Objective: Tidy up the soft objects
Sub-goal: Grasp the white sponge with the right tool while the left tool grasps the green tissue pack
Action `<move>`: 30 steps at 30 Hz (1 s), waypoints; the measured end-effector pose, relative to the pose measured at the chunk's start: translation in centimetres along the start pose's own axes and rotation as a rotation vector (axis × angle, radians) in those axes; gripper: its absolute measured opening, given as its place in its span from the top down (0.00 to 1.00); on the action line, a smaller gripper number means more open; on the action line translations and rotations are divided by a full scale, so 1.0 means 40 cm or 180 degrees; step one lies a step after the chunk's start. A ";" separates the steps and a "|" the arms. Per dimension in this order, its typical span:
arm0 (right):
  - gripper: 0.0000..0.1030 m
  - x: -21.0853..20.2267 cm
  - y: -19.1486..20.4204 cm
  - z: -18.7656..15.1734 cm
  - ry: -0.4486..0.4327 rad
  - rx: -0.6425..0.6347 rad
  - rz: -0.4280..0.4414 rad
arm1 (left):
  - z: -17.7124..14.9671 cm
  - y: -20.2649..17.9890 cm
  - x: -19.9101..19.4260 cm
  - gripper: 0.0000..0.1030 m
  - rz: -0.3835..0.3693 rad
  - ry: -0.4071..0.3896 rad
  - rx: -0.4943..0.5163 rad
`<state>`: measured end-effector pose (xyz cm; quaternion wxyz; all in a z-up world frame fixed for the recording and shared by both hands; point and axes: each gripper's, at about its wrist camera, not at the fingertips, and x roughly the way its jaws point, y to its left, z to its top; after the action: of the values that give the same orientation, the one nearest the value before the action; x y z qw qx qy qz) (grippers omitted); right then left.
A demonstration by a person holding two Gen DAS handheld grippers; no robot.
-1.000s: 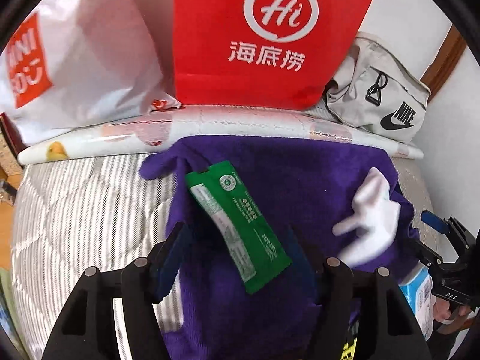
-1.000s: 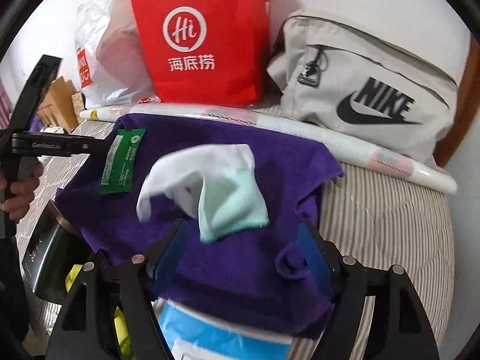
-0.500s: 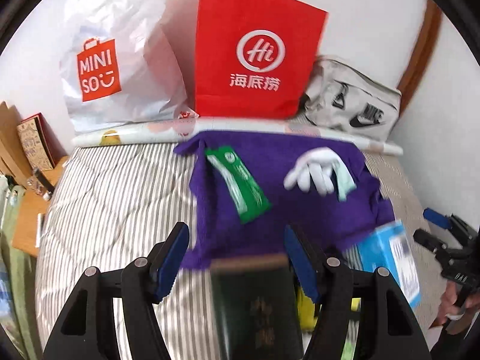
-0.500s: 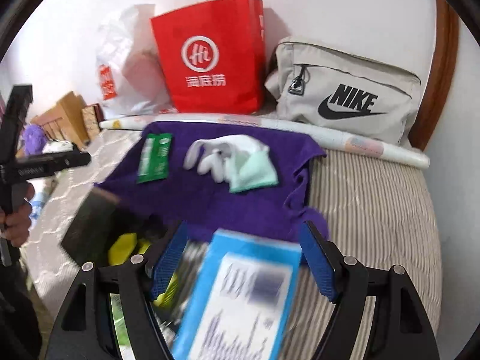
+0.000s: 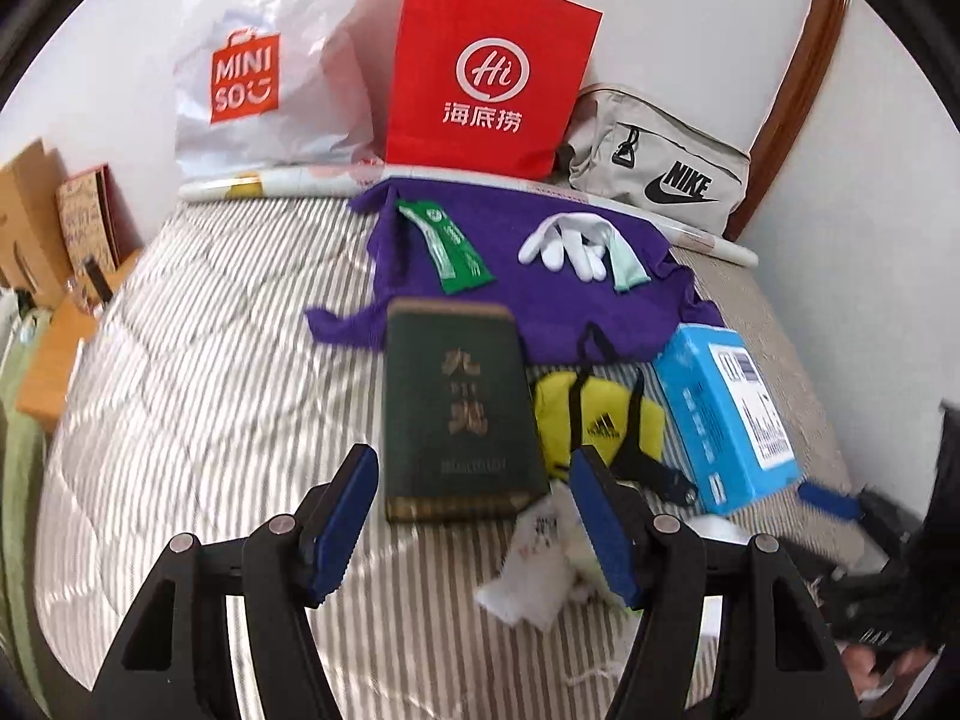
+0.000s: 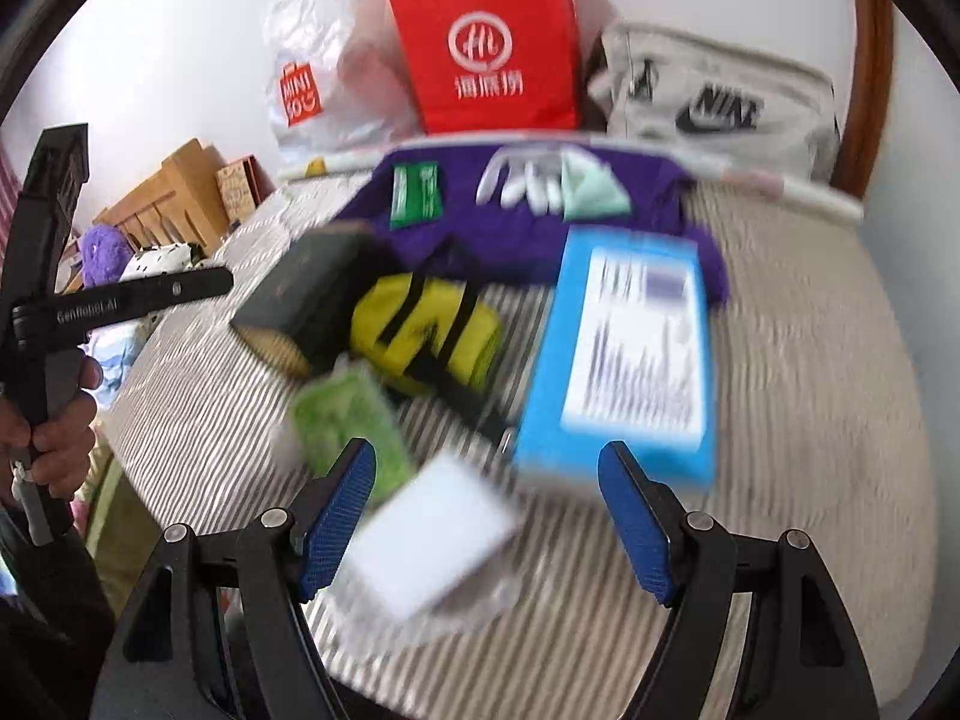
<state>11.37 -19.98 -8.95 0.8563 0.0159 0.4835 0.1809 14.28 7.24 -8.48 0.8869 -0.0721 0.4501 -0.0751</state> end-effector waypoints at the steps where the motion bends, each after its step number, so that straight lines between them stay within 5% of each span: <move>1: 0.26 0.004 0.004 -0.019 0.0047 0.0059 0.0031 | -0.016 0.001 -0.004 0.38 -0.0029 0.0000 -0.0015; 8: 0.26 0.053 0.023 -0.090 0.0273 0.0490 0.0144 | -0.086 0.008 -0.002 0.38 -0.0128 0.0036 -0.0027; 16: 0.27 0.142 0.060 -0.073 0.0406 0.0544 -0.0153 | -0.138 0.027 0.021 0.38 -0.0275 0.0153 -0.0101; 17: 0.30 0.151 0.065 -0.072 0.0405 0.0508 -0.0213 | -0.141 0.021 0.024 0.38 -0.0278 0.0162 -0.0086; 18: 0.47 0.157 0.066 -0.073 0.0404 0.0475 -0.0260 | -0.144 0.015 0.027 0.38 -0.0285 0.0163 -0.0064; 19: 0.49 0.157 0.065 -0.074 0.0401 0.0450 -0.0284 | -0.145 0.006 0.029 0.37 -0.0299 0.0161 -0.0034; 26: 0.49 0.055 0.042 -0.086 0.0055 0.0353 -0.0157 | -0.151 -0.074 0.064 0.37 -0.0431 0.0142 0.0216; 30: 0.49 0.008 0.010 -0.099 -0.0069 0.0330 -0.0178 | -0.159 -0.136 0.078 0.26 -0.0473 0.0060 0.0446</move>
<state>8.09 -20.10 -11.24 0.8642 0.0487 0.4832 0.1315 10.57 0.93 -13.59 0.8775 -0.0424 0.4454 -0.1726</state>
